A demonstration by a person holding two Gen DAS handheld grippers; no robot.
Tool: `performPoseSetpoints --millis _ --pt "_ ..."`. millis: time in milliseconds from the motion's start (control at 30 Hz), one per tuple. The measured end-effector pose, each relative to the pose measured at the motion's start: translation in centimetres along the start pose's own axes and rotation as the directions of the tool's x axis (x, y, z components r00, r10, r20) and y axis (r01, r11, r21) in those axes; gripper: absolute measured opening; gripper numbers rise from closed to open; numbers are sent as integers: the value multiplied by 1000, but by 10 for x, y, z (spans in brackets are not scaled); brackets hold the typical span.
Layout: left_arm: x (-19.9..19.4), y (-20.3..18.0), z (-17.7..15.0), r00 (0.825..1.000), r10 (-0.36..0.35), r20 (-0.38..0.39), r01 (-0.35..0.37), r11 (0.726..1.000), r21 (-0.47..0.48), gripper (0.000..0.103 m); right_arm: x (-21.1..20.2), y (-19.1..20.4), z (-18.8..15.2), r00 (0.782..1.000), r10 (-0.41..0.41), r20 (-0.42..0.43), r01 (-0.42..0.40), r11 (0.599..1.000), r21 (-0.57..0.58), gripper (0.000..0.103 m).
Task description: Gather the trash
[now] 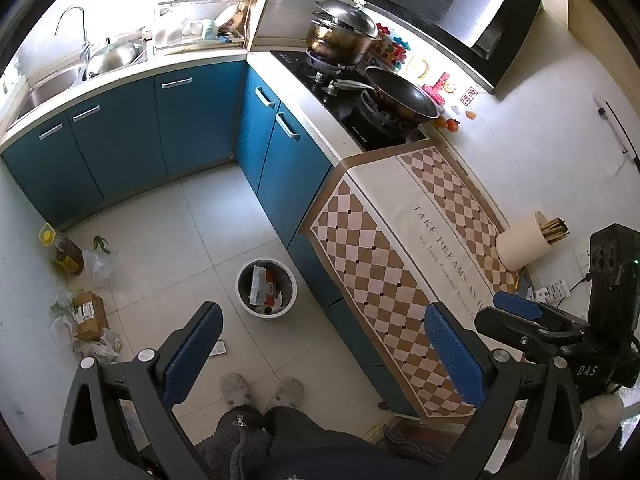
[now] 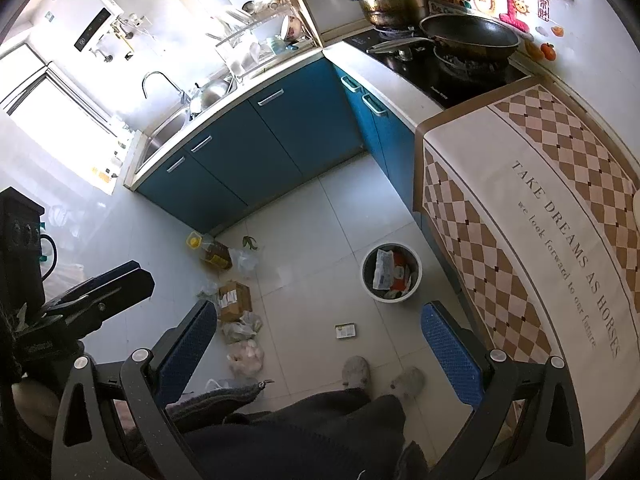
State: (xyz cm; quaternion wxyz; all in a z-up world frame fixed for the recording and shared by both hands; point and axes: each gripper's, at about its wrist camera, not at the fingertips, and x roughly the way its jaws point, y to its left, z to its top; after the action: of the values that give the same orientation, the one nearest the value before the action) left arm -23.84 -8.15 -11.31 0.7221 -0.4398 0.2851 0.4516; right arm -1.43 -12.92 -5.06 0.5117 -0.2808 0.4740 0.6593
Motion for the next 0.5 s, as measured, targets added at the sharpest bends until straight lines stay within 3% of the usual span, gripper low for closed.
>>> performPoseSetpoints --millis 500 --pt "7 -5 -2 1000 -3 -26 4 1000 18 103 2 -9 -5 1000 -4 -14 4 1000 22 103"
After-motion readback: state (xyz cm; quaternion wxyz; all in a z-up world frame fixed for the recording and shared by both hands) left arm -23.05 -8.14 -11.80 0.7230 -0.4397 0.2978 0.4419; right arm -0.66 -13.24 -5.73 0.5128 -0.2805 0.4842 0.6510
